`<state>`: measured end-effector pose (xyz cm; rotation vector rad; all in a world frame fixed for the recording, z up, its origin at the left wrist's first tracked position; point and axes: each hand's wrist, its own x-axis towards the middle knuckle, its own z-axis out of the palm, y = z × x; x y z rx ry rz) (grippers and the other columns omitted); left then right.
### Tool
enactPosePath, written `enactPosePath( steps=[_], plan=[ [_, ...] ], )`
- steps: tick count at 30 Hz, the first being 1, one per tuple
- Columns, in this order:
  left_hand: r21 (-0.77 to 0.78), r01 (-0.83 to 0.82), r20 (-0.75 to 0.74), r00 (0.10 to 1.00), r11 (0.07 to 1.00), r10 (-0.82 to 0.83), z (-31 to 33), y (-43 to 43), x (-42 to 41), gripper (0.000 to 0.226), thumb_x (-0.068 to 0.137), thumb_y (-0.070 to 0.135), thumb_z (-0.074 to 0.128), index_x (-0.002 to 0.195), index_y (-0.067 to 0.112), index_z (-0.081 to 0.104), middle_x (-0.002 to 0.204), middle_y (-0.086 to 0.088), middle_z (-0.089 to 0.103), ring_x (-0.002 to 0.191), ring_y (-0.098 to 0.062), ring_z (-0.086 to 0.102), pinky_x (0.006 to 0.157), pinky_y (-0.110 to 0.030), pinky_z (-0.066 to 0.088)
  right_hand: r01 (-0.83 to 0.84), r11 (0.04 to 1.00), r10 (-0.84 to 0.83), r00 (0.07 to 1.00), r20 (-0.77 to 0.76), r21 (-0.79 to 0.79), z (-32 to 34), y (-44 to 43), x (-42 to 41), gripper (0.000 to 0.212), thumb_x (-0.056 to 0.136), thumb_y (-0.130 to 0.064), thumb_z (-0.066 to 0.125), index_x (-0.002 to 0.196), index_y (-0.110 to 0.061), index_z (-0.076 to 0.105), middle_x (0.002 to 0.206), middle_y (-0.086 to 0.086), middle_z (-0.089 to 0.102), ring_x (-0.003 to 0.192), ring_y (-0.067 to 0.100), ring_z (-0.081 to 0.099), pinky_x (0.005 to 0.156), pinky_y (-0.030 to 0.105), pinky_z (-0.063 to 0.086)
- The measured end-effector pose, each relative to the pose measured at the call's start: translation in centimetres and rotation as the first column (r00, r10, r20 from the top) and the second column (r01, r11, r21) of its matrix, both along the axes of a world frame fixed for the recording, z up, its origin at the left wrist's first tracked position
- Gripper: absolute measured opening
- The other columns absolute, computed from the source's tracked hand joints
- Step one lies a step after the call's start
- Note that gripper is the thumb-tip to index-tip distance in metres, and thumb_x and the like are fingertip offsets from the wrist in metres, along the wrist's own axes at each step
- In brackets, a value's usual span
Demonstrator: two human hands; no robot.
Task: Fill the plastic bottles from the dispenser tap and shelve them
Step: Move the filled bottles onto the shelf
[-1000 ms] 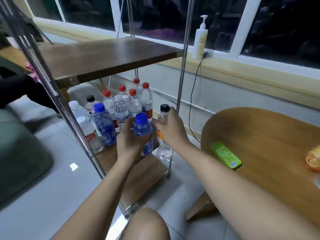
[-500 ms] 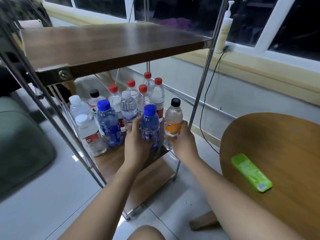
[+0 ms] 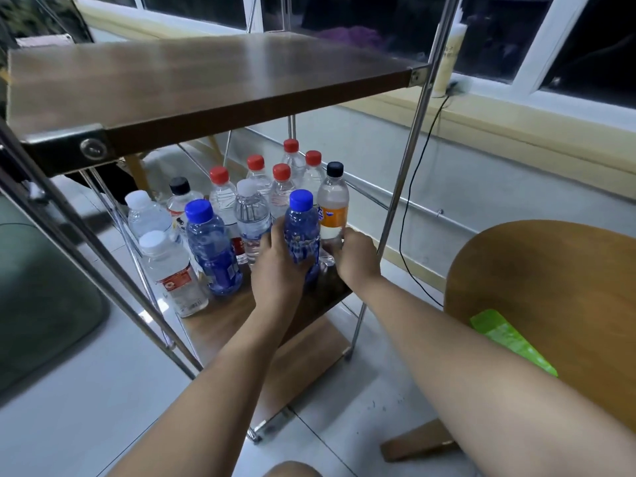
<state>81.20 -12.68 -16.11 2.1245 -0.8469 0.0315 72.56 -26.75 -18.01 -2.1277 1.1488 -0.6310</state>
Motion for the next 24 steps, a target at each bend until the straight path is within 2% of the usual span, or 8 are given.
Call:
enactPosePath(
  steps=[3, 5, 9, 12, 15, 17, 20, 24],
  plan=[
    [0.013, -0.002, 0.018, 1.000, 1.000, 0.002, 0.2, -0.2, -0.1, 0.105, 0.080, 0.024, 0.094, 0.162, 0.035, 0.029, 0.158, -0.006, 0.053, 0.130, -0.035, 0.064, 0.088, -0.050, 0.060, -0.003, 1.000, 0.003, 1.000, -0.031, 0.006, 0.1, -0.1, 0.3, 0.017, 0.098, -0.031, 0.076, 0.101, -0.016, 0.069, 0.097, 0.005, 0.075, 0.090, 0.028, 0.070, 0.072, 0.034, 0.048],
    [0.012, 0.005, 0.014, 1.000, 1.000, -0.005, 0.3, -0.1, -0.3, 0.104, 0.080, 0.024, 0.094, 0.162, 0.033, 0.030, 0.157, -0.007, 0.052, 0.130, -0.036, 0.064, 0.086, -0.050, 0.060, -0.012, 1.000, 0.012, 0.998, -0.059, 0.007, 0.5, 0.2, 0.0, 0.016, 0.100, -0.030, 0.074, 0.104, -0.016, 0.068, 0.099, 0.006, 0.075, 0.092, 0.029, 0.071, 0.072, 0.035, 0.048],
    [-0.030, -0.026, 0.036, 0.999, 0.999, 0.027, 0.8, 0.9, -1.1, 0.093, 0.080, 0.032, 0.095, 0.154, 0.025, 0.038, 0.149, -0.005, 0.051, 0.127, -0.033, 0.063, 0.082, -0.047, 0.056, 0.002, 1.000, -0.002, 0.999, -0.037, -0.013, 2.3, 1.7, -1.4, 0.035, 0.108, -0.044, 0.062, 0.123, -0.012, 0.067, 0.112, 0.011, 0.075, 0.102, 0.033, 0.071, 0.078, 0.036, 0.051],
    [-0.130, -0.004, 0.078, 0.997, 0.991, 0.014, 1.9, 1.9, -2.8, 0.070, 0.085, 0.035, 0.089, 0.139, 0.018, 0.047, 0.131, -0.004, 0.056, 0.115, -0.029, 0.063, 0.082, -0.044, 0.055, 0.046, 0.999, -0.046, 0.999, 0.003, 0.029, 4.9, 3.6, -4.0, 0.043, 0.106, -0.043, 0.065, 0.136, -0.014, 0.065, 0.129, 0.007, 0.073, 0.115, 0.029, 0.070, 0.092, 0.037, 0.056],
    [-0.142, 0.070, 0.047, 0.997, 0.987, -0.064, 4.2, 2.0, -5.9, 0.055, 0.088, 0.043, 0.081, 0.129, 0.021, 0.050, 0.121, -0.002, 0.061, 0.109, -0.027, 0.061, 0.082, -0.045, 0.054, 0.086, 0.996, -0.087, 0.991, 0.106, 0.018, 7.3, 4.8, -8.1, 0.033, 0.101, -0.035, 0.072, 0.129, -0.017, 0.070, 0.123, 0.002, 0.074, 0.110, 0.023, 0.070, 0.088, 0.030, 0.050],
    [-0.163, 0.156, 0.037, 0.988, 0.974, -0.152, 5.5, 1.6, -8.3, 0.046, 0.088, 0.044, 0.077, 0.122, 0.026, 0.053, 0.112, 0.002, 0.063, 0.100, -0.023, 0.064, 0.078, -0.043, 0.054, 0.125, 0.992, -0.122, 0.986, 0.114, -0.017, 9.4, 5.4, -11.4, 0.025, 0.100, -0.034, 0.071, 0.121, -0.020, 0.071, 0.117, -0.003, 0.075, 0.106, 0.019, 0.069, 0.083, 0.028, 0.045],
    [-0.179, 0.268, 0.030, 0.963, 0.947, -0.267, 7.2, 0.8, -12.1, 0.041, 0.089, 0.040, 0.081, 0.117, 0.025, 0.056, 0.100, 0.005, 0.067, 0.085, -0.014, 0.067, 0.074, -0.040, 0.055, 0.181, 0.979, -0.168, 0.978, 0.125, -0.094, 11.9, 6.0, -16.3, 0.020, 0.100, -0.032, 0.071, 0.117, -0.021, 0.072, 0.112, -0.004, 0.076, 0.102, 0.019, 0.070, 0.090, 0.033, 0.052],
    [-0.175, 0.376, 0.018, 0.925, 0.910, -0.379, 9.1, -0.3, -17.7, 0.039, 0.089, 0.041, 0.082, 0.118, 0.025, 0.061, 0.102, 0.007, 0.070, 0.091, -0.012, 0.069, 0.080, -0.043, 0.060, 0.222, 0.956, -0.190, 0.967, 0.170, -0.193, 14.1, 7.3, -23.8, 0.022, 0.097, -0.025, 0.073, 0.118, -0.019, 0.072, 0.109, -0.003, 0.072, 0.101, 0.020, 0.068, 0.093, 0.041, 0.057]
  ],
)
